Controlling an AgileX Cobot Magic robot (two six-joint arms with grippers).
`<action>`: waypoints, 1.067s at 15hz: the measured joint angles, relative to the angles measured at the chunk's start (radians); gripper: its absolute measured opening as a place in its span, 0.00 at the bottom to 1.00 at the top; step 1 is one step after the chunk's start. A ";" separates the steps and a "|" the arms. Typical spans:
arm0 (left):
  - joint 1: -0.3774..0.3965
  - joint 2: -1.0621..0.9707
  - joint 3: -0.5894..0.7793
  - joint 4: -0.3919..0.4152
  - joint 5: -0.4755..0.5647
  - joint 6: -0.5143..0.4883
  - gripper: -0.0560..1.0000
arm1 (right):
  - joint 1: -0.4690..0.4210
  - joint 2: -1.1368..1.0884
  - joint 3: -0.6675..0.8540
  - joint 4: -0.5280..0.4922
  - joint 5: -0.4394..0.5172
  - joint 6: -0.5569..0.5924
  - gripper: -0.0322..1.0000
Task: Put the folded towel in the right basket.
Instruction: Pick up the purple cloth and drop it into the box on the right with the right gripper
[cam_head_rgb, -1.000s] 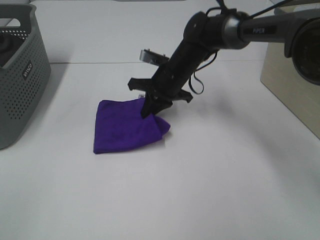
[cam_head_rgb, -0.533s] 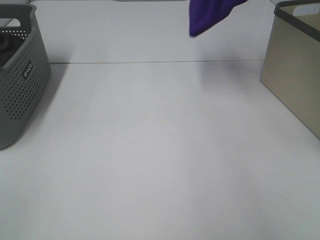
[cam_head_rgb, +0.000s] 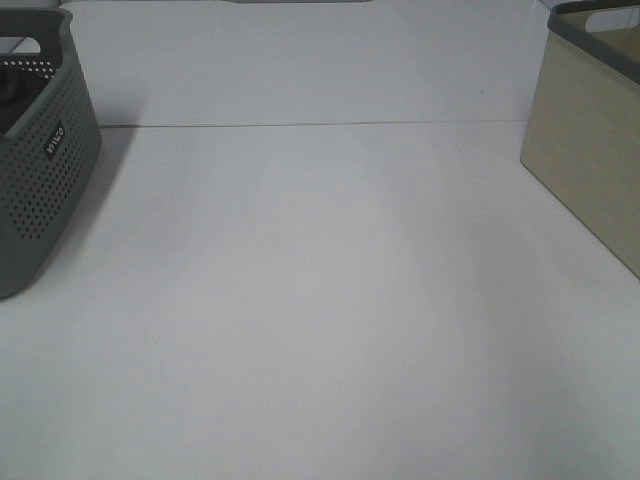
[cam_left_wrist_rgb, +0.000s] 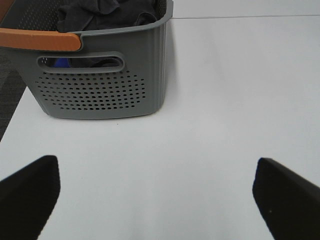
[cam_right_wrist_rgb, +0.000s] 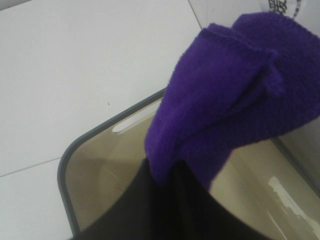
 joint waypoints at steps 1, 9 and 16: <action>0.000 0.000 0.000 0.000 0.000 0.000 0.99 | -0.002 0.001 0.003 -0.002 0.000 0.000 0.10; 0.000 0.000 0.000 0.000 0.000 0.000 0.99 | -0.002 0.047 0.326 -0.121 0.007 0.041 0.16; 0.000 0.000 0.000 0.000 0.000 0.000 0.99 | -0.002 0.057 0.335 -0.070 0.007 0.014 0.95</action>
